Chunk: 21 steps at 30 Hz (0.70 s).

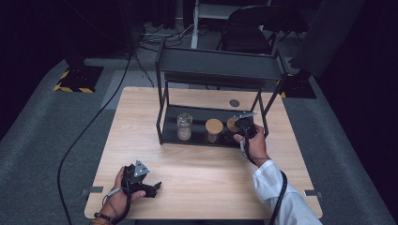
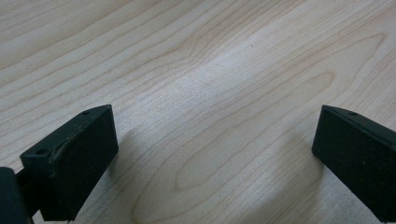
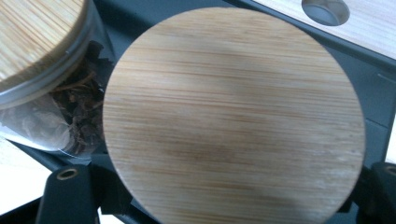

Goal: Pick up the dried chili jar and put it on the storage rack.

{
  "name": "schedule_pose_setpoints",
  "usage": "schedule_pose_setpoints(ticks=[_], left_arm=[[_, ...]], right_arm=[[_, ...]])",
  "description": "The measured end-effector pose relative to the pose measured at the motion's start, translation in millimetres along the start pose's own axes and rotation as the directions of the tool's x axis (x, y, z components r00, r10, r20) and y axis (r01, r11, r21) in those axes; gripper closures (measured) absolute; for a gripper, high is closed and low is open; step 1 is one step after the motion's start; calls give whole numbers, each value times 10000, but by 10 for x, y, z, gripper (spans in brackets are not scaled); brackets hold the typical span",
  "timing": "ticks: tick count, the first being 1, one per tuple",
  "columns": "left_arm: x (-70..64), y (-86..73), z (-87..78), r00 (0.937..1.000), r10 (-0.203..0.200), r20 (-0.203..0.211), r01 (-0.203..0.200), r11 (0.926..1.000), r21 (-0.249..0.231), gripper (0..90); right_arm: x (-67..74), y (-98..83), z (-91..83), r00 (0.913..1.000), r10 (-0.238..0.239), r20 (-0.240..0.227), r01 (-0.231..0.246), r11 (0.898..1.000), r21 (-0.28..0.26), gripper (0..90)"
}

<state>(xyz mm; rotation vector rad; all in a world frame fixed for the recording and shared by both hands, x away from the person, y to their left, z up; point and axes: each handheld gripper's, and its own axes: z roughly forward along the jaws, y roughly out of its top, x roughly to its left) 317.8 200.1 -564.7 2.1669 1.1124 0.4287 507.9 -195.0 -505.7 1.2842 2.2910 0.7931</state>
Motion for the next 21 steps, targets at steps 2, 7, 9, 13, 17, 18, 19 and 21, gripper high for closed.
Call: schedule_pose_setpoints(ticks=[2, 7, 9, 13, 17, 18, 19, 21], left_arm=[[0, 0, 0, 10000, 1, -2, -1, 10000, -1, 0], [1, 0, 0, 10000, 8, 2, -8, 10000, 6, 0], [0, 0, 0, 10000, 6, 1, -6, 10000, 5, 0], [0, 0, 0, 10000, 4, 1, -4, 10000, 5, 0], [0, 0, 1, 10000, -2, -8, 2, 10000, -7, 0], [0, 0, 0, 10000, 4, 1, -4, 10000, 6, 0], [0, 0, 0, 10000, 5, 2, -5, 10000, 7, 0], [0, 0, 0, 10000, 1, 0, -1, 10000, -1, 0]], right_arm=[[-3, 0, 1, 10000, -20, 6, 20, 10000, 7, 237], [0, 11, 1, 9998, -163, 71, 163, 9999, 40, 229], [-3, 15, 2, 9998, -192, 89, 192, 9998, 53, 226], [-2, 28, -7, 9993, -335, 165, 335, 9994, 43, 204], [-6, 40, -13, 9983, -545, 223, 543, 9985, 91, 180], [-5, 42, -15, 9978, -608, 268, 605, 9981, 105, 165], [-7, 45, -15, 9973, -665, 300, 662, 9978, 94, 157], [-10, 46, -16, 9972, -697, 282, 695, 9975, 88, 156]])
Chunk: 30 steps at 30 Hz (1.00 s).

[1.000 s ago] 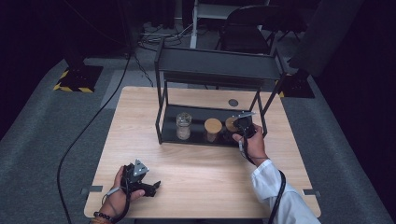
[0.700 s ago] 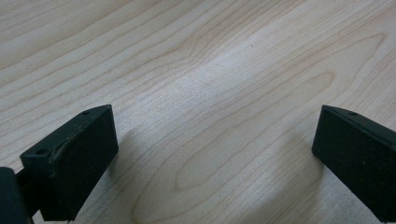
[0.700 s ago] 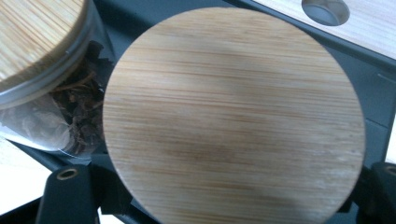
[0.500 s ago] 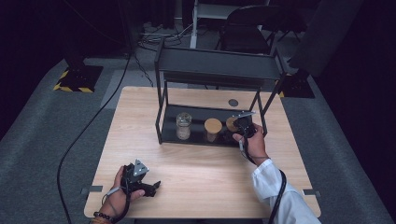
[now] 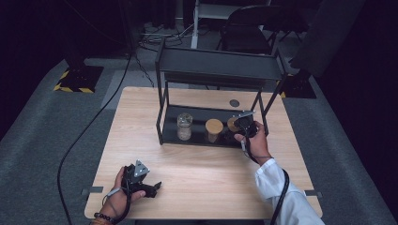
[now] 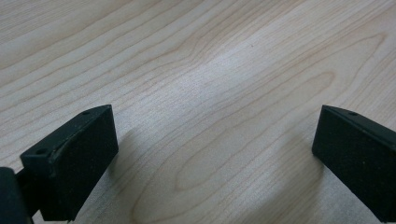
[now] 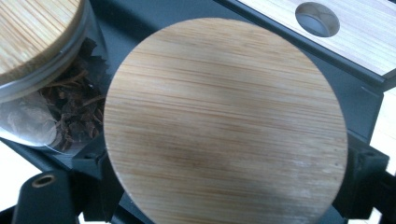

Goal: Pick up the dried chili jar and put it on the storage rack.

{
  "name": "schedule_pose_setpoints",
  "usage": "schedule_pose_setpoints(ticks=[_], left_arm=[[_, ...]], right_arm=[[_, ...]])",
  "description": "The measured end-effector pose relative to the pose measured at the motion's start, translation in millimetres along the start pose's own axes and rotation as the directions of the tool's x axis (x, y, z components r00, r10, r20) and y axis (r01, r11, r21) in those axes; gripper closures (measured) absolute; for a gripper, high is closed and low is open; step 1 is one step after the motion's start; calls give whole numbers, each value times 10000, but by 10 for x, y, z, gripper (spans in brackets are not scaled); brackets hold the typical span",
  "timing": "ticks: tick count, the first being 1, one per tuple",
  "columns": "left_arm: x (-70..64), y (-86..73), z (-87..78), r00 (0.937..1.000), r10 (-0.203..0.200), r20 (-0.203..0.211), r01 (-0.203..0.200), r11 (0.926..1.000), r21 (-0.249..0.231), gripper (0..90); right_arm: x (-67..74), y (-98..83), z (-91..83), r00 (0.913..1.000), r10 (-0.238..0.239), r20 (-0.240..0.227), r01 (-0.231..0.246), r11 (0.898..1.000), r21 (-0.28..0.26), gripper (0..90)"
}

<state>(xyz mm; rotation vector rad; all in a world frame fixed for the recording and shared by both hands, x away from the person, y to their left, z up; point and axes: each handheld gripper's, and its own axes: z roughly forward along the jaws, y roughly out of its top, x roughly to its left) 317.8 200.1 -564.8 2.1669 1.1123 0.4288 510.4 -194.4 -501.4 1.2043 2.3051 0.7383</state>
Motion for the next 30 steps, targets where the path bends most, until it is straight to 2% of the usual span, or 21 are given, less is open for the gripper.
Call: schedule_pose_setpoints(ticks=[9, 13, 22, 30], left_arm=[[0, 0, 0, 10000, -1, 2, 1, 10000, 3, 0], [0, 0, 0, 10000, 3, 0, -3, 10000, 6, 0], [0, 0, 0, 10000, -2, 1, 2, 10000, 3, 0], [0, 0, 0, 10000, -4, 2, 4, 10000, 1, 0]], right_arm=[[1, 1, 7, 9995, -245, 184, 244, 9997, 47, 74], [3, -4, 12, 9994, -335, 93, 334, 9994, 104, 49], [-21, -7, -36, 9988, -488, 24, 488, 9988, -52, 42], [-20, -10, -91, 9965, -831, -70, 829, 9963, -222, 42]])
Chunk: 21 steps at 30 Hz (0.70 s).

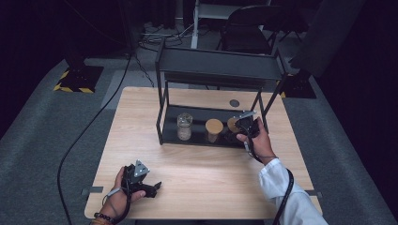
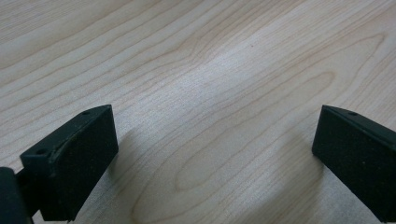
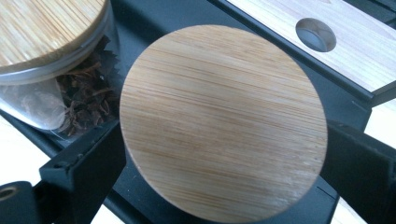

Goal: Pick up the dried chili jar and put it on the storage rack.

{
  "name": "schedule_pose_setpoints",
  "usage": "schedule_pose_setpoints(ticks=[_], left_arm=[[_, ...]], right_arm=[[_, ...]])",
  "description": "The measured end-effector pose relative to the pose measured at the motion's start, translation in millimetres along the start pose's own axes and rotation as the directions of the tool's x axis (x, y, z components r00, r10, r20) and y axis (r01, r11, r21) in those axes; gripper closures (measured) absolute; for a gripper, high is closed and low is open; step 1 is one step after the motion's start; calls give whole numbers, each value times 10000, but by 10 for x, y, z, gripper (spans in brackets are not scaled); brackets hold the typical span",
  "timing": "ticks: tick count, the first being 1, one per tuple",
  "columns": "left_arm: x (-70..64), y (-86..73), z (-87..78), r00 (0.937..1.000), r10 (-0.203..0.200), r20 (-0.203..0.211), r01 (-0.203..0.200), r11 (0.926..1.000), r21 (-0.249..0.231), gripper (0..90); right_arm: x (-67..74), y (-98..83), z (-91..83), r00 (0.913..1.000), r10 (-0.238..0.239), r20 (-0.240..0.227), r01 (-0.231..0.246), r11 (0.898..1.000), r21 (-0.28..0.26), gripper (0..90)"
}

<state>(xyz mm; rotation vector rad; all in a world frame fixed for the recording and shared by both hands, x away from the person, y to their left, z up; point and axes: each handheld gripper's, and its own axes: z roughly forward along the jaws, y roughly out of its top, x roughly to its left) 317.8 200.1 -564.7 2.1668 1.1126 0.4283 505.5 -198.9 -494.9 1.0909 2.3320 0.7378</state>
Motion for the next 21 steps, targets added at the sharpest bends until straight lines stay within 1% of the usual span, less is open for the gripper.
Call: schedule_pose_setpoints(ticks=[5, 7, 21], left_arm=[[0, 0, 0, 10000, 2, 0, -2, 10000, -1, 0], [0, 0, 0, 10000, 2, -1, -2, 10000, 0, 0], [-1, -1, 1, 10000, -5, -11, 5, 10000, -7, 0]], right_arm=[[8, 1, -29, 9998, -143, 159, 146, 9998, -150, 42], [13, 1, -37, 9998, -172, 97, 174, 9996, -210, 42], [32, -9, -118, 9993, -363, 128, 368, 9984, -429, 41]])
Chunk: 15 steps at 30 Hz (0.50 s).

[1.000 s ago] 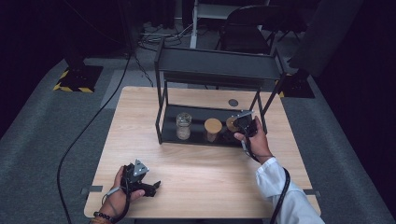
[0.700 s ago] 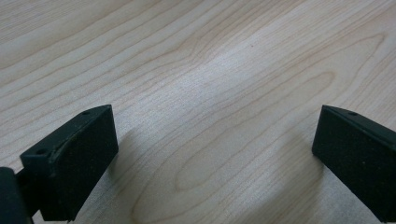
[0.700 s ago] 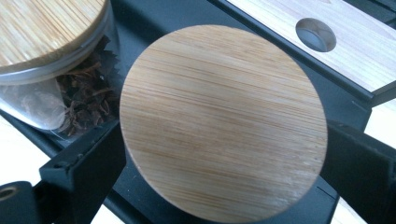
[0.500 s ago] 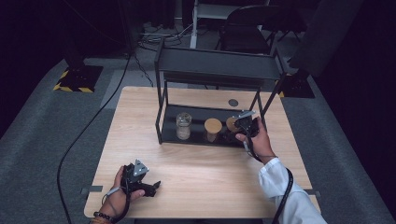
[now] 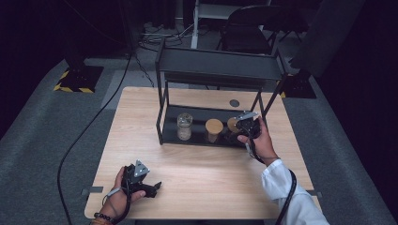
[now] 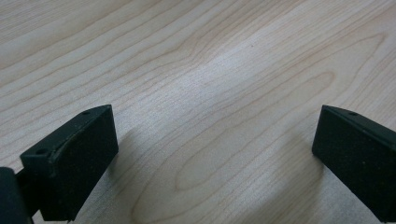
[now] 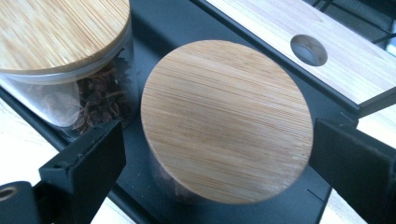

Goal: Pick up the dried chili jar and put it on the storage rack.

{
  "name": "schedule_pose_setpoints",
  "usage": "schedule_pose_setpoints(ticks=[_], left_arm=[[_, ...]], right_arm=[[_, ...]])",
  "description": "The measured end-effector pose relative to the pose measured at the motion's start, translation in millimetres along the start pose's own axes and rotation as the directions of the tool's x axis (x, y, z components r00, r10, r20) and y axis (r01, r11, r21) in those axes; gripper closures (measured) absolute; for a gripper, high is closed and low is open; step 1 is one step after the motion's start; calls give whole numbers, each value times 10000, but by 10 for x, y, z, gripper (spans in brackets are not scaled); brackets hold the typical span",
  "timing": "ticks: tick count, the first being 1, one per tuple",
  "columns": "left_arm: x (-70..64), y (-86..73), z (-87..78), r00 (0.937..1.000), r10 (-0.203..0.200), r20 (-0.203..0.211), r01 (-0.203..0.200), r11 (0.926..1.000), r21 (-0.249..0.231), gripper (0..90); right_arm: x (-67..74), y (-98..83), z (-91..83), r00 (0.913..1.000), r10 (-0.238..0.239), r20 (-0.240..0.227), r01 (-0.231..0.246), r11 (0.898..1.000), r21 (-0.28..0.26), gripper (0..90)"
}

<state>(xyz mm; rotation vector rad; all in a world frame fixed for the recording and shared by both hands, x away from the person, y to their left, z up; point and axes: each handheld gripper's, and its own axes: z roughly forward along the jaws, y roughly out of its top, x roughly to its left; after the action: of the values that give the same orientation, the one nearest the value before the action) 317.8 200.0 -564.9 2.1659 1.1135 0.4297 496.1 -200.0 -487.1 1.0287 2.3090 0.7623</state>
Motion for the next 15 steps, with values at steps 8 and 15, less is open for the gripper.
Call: schedule_pose_setpoints(ticks=[8, 15], left_arm=[[0, 0, 0, 10000, 6, 0, -6, 10000, 3, 0], [0, 0, 0, 10000, -5, -1, 5, 10000, -4, 0]], right_arm=[[8, 19, -95, 9995, -276, -123, 274, 9995, -155, 40], [21, 13, -213, 9986, -442, -286, 432, 9985, -346, 40]])
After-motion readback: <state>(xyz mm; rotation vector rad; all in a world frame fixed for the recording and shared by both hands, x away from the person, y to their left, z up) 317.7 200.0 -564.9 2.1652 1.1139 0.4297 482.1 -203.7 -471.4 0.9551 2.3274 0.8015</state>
